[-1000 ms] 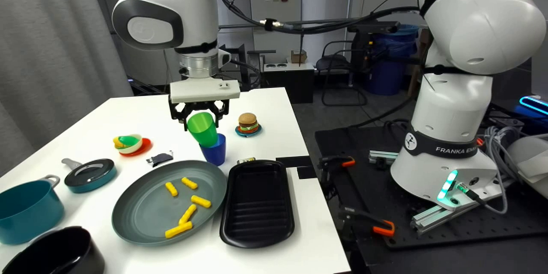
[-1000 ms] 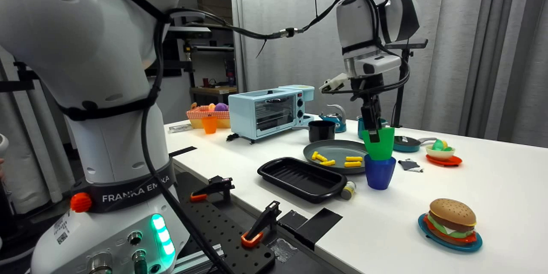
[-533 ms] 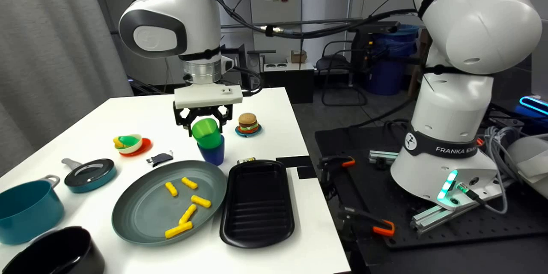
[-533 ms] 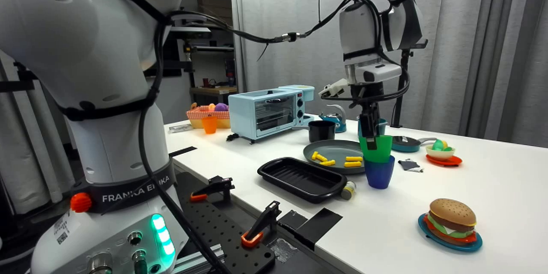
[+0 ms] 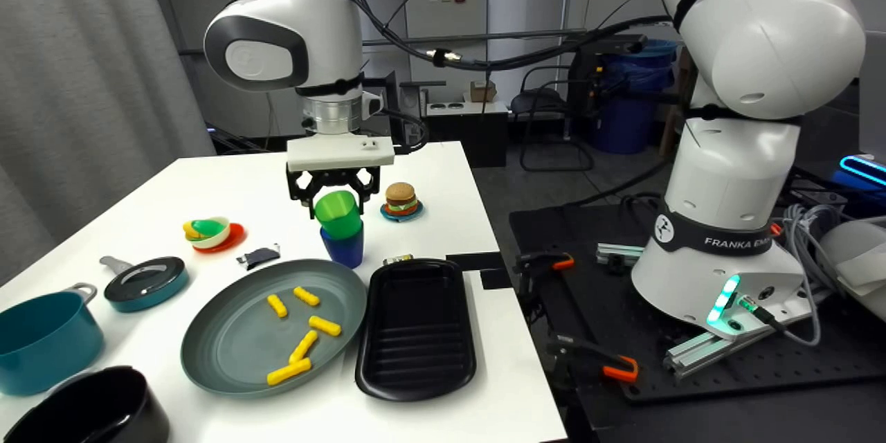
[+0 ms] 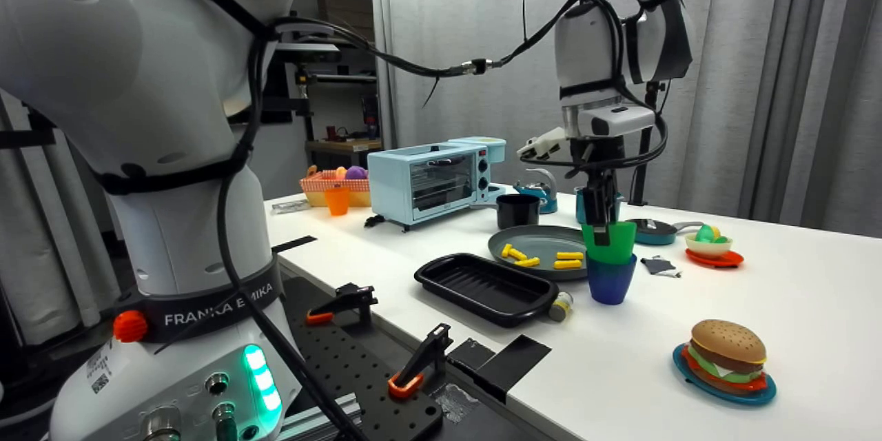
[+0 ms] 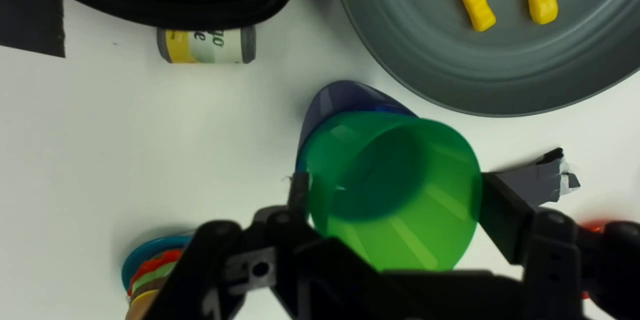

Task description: Pour the contents of the green cup onto the plate, then put it in the blue cup

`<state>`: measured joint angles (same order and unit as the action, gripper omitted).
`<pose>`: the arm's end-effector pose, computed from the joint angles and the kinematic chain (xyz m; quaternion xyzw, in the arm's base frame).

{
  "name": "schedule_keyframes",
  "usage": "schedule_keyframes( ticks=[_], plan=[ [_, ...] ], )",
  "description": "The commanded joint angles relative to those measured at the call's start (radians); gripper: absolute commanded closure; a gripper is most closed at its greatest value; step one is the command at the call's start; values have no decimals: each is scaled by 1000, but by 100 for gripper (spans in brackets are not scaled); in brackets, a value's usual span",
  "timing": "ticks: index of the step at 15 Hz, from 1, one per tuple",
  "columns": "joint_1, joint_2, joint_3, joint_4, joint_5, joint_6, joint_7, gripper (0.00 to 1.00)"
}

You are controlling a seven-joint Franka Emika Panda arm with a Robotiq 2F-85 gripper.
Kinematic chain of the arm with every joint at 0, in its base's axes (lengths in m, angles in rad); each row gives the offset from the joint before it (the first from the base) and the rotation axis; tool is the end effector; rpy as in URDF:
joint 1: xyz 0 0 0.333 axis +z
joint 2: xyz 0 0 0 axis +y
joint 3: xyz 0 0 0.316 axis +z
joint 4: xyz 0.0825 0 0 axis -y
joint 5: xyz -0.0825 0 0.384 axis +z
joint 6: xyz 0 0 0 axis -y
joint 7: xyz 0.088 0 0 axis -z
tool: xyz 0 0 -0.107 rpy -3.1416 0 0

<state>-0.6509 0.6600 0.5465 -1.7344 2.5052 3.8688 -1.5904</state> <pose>0.5003 -0.1561 0.2327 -0.7854 0.6106 -0.1020 0.0011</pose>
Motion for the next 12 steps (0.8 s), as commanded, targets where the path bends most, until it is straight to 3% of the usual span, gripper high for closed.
schedule_keyframes(
  ticks=[1, 2, 12],
  plan=[
    [-48, 13, 51, 17, 19, 41, -40, 4],
    [-51, 14, 56, 17, 18, 42, -42, 0],
    [-57, 16, 80, 19, 19, 67, -48, 0]
  ],
)
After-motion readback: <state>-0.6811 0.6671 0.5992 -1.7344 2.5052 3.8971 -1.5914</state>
